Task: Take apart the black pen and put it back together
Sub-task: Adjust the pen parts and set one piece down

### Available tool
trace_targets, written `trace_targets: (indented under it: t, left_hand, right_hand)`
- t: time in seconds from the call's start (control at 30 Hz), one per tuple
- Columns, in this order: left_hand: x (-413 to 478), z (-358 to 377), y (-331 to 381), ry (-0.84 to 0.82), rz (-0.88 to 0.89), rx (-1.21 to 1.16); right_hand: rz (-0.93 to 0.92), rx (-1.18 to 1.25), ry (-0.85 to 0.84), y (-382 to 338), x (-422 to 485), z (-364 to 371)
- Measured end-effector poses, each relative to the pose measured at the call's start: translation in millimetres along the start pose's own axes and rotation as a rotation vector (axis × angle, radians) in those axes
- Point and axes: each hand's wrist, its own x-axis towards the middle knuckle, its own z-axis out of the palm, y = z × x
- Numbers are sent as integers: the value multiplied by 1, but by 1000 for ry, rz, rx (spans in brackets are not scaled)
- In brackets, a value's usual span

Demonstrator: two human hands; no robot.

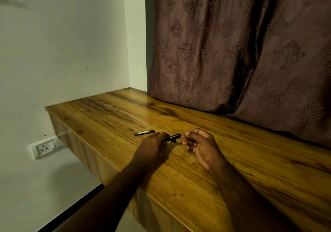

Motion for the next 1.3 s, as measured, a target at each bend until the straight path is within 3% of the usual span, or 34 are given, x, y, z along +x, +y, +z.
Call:
trace_targets:
  t: [1.3]
  left_hand:
    - [0, 2, -1, -10, -7, 12]
  right_hand:
    - [-29, -96, -76, 6, 3, 1]
